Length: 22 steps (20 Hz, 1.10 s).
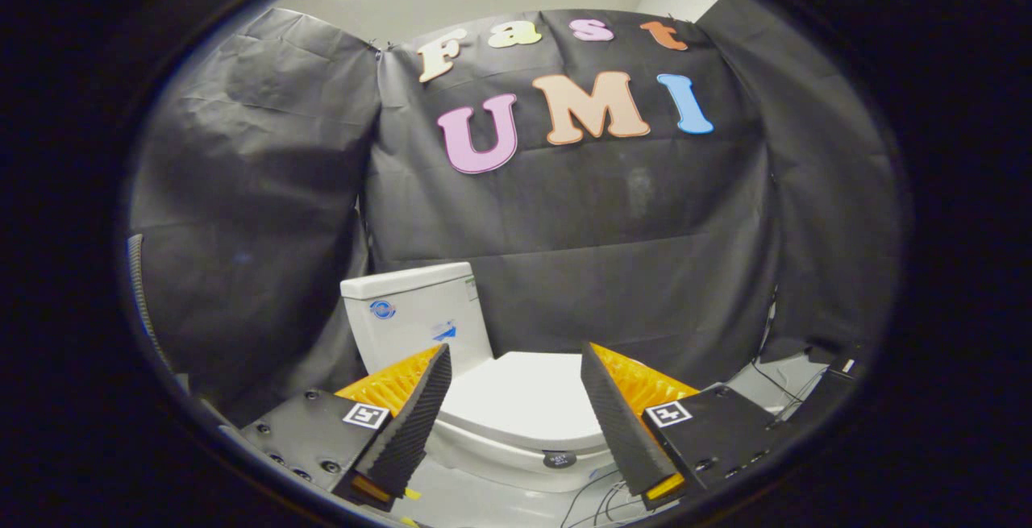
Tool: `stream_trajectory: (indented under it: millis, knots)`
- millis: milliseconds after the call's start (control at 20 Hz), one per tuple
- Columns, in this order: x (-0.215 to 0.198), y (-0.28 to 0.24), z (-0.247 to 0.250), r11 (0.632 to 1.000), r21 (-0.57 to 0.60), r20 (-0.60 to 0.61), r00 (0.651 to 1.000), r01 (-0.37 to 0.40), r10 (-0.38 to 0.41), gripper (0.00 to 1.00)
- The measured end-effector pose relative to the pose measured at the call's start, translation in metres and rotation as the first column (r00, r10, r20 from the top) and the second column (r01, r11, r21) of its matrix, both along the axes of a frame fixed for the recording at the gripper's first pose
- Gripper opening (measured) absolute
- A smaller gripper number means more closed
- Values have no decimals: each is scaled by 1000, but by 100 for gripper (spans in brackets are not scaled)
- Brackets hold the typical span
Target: Open the toilet lid.
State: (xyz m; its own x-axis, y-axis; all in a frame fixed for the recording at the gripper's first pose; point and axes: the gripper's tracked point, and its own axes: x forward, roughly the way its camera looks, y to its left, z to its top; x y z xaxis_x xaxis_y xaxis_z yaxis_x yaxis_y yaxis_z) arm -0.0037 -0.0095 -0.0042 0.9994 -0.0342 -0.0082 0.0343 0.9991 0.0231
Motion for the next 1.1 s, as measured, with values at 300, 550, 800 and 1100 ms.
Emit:
stream_trajectory:
  millis: [300, 550, 800, 1100]
  knots:
    - [1, -2, -4, 1000, 14, -10, 1000, 7, -7, 100]
    - [2, -4, -4, 1000, 16, -10, 1000, 13, -13, 99]
    - [9, -11, -5, 999, 38, -6, 999, 39, -39, 100]
    - [33, -32, 3, 979, 159, 47, 990, 124, -133, 95]
